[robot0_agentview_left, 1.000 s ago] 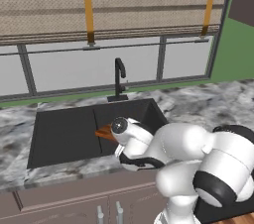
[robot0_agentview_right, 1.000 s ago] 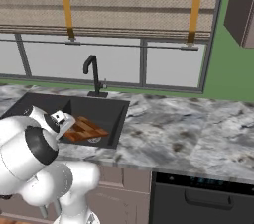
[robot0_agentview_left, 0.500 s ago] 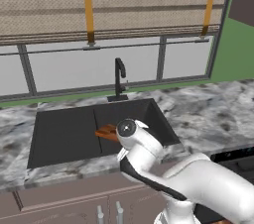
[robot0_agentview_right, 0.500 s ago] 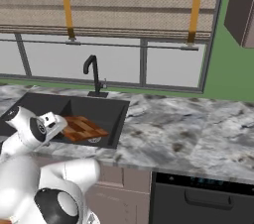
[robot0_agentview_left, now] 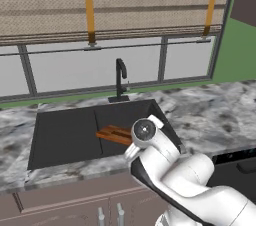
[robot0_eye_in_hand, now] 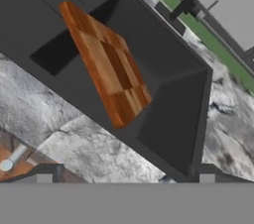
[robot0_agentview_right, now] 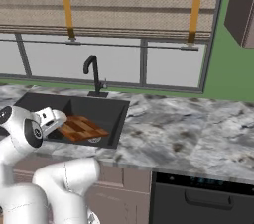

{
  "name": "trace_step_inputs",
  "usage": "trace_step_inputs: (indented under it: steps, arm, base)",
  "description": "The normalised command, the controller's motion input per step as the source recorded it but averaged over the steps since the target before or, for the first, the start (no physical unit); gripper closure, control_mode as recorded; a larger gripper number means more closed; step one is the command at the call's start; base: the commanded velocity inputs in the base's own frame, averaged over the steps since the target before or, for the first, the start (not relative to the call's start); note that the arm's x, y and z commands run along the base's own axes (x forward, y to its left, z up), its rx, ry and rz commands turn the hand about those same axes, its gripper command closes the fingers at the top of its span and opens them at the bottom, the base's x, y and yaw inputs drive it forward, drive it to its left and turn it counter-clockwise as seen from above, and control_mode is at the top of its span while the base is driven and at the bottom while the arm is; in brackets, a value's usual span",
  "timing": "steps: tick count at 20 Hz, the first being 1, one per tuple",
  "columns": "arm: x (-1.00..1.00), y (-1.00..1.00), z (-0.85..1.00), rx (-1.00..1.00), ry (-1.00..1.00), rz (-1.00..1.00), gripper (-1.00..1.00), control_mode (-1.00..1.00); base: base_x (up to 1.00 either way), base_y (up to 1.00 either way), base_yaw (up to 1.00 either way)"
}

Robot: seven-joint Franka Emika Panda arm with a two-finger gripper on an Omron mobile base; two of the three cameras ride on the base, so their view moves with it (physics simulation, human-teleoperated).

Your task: Move the cutting board and knife to the sink. Then move spray from the cabinet to the counter.

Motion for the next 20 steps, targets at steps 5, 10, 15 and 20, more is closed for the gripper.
trace_step_inputs:
  steps: [5, 10, 15, 20]
  arm:
    - [-0.03, 0.0, 1.0, 0.0, -0.03, -0.14, -1.0, -1.0]
    - [-0.07, 0.0, 0.95, 0.0, -0.03, -0.11, -1.0, -1.0]
    - [-0.17, 0.05, 0.19, 0.0, 0.0, -0.06, -1.0, 1.0]
    - [0.0, 0.0, 0.0, 0.0, 0.0, 0.0, -1.0, 1.0]
  base:
    - [0.0, 0.0, 0.0]
    - [0.0, 0.0, 0.0]
    - [-0.26, 0.1, 0.0]
    - [-0.87, 0.46, 0.0]
